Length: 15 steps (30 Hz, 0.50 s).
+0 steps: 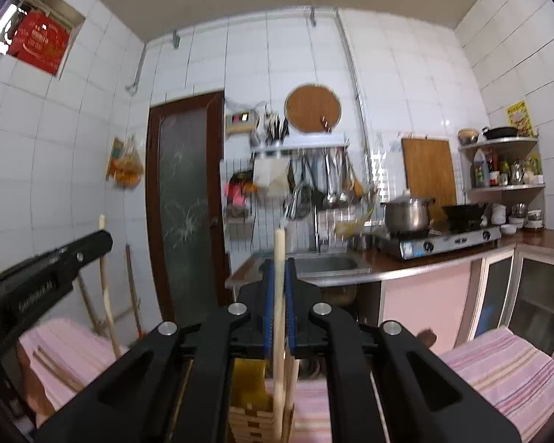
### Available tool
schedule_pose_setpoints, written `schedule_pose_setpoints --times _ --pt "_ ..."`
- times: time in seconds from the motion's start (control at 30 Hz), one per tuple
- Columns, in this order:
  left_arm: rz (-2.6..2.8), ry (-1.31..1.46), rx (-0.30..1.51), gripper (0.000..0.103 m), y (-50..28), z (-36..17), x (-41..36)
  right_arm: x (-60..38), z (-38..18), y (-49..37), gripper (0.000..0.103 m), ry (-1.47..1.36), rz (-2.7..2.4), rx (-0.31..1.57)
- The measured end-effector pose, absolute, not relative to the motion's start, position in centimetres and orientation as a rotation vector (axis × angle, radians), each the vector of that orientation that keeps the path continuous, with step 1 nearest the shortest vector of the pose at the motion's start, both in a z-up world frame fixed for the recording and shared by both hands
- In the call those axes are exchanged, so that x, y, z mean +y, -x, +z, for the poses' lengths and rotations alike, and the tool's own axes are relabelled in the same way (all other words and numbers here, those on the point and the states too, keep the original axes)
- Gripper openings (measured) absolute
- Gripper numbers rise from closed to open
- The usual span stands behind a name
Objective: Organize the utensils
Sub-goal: 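Open both tools to release the chopsticks into the holder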
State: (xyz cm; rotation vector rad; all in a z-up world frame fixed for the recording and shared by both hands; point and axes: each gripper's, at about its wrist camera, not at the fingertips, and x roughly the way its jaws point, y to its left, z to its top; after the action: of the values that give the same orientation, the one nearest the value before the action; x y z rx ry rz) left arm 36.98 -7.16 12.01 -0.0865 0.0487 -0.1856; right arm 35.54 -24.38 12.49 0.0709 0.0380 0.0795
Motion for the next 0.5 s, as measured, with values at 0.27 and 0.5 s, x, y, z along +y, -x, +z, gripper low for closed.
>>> schedule_pose_setpoints --times 0.27,0.5 --pt "-0.154 0.117 0.143 0.079 -33.2 14.7 -4.6 -25.3 14.4 -32.3 0.062 -0.027 0.004 0.201" --pt "-0.134 0.111 0.262 0.098 -27.2 14.2 -1.7 -26.3 13.2 -27.2 0.075 -0.050 -0.043 0.345"
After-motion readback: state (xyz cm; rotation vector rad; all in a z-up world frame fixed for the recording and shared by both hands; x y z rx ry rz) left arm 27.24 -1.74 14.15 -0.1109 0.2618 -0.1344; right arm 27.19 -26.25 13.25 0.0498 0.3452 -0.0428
